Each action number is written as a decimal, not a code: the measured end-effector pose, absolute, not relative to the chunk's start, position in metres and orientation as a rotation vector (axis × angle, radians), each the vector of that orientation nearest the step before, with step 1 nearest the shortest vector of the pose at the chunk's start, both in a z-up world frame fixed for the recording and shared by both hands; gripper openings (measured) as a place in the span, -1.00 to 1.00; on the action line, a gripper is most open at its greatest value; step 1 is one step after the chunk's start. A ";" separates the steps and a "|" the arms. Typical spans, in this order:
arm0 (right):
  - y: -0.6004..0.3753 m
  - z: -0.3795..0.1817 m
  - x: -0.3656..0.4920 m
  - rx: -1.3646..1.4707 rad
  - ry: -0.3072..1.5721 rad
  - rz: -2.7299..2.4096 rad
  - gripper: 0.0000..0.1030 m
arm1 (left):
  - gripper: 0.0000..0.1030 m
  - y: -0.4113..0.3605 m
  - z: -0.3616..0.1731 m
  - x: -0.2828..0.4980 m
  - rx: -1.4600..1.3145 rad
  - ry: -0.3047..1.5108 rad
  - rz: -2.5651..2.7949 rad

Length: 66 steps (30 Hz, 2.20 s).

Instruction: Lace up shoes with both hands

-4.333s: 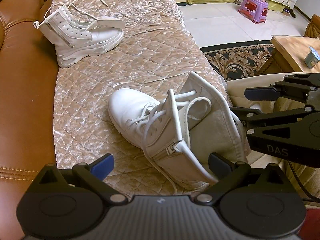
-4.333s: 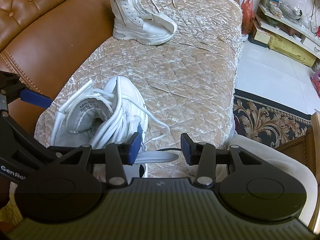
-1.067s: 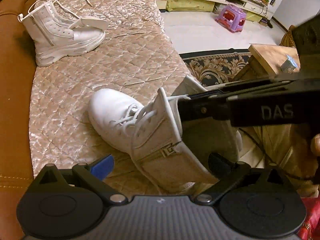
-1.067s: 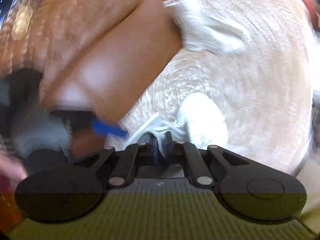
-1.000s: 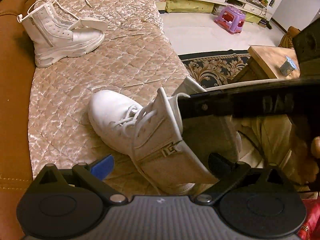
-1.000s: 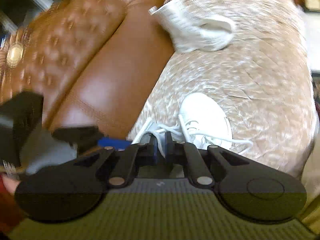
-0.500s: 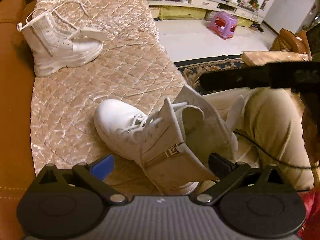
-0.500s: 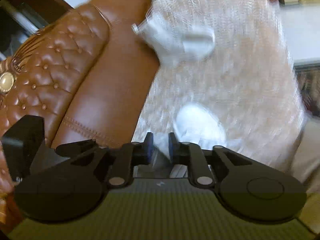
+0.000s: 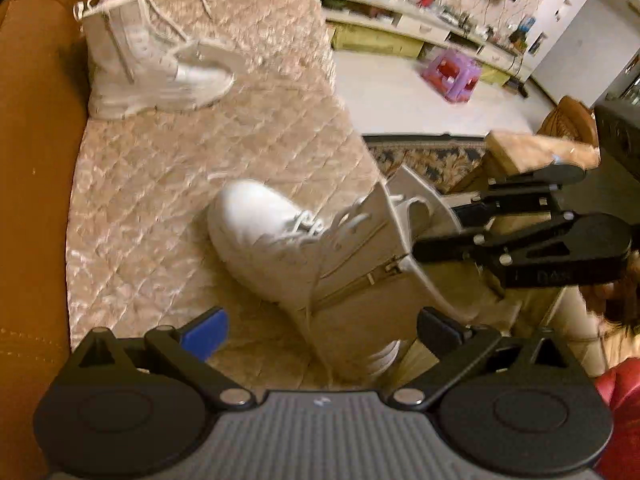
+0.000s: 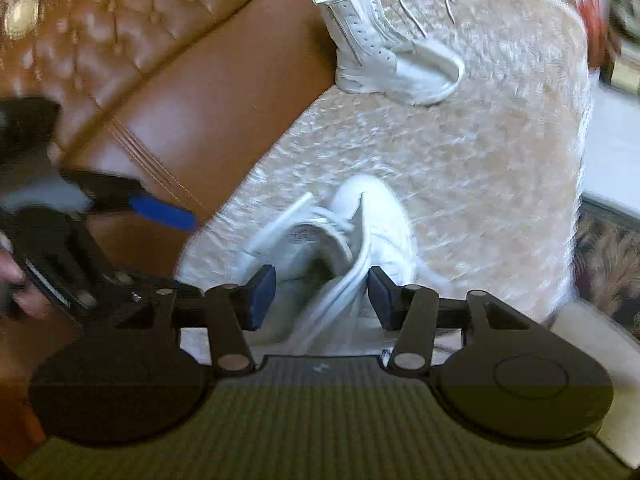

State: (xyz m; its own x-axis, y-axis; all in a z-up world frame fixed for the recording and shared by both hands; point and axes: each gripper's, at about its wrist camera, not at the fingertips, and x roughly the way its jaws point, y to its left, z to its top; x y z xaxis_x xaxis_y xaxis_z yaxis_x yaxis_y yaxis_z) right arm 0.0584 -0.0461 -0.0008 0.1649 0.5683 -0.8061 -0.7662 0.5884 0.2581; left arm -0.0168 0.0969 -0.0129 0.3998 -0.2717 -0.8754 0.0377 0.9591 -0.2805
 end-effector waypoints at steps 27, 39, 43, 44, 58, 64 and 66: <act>-0.048 0.050 0.167 -0.164 0.857 0.883 -0.14 | 0.99 0.027 -0.074 0.056 -0.157 1.002 -0.342; -0.133 -0.001 0.086 0.283 1.019 0.624 -0.06 | 0.99 0.105 -0.011 0.055 -0.099 0.883 -0.310; -0.127 0.011 0.056 0.241 0.974 0.666 0.20 | 0.99 0.092 0.010 0.081 0.019 0.827 -0.453; -0.127 0.007 0.050 0.250 0.996 0.695 0.21 | 0.99 0.086 0.011 0.091 0.058 0.825 -0.477; -0.099 -0.035 0.046 0.035 1.030 0.660 0.22 | 0.99 0.010 -0.002 0.148 0.266 0.914 -0.696; -0.090 -0.053 0.032 -0.042 0.809 0.692 0.20 | 0.66 0.015 -0.024 0.145 0.209 0.980 -0.760; -0.096 -0.053 0.039 0.009 0.814 0.693 0.06 | 0.28 0.020 -0.027 0.139 0.163 0.982 -0.804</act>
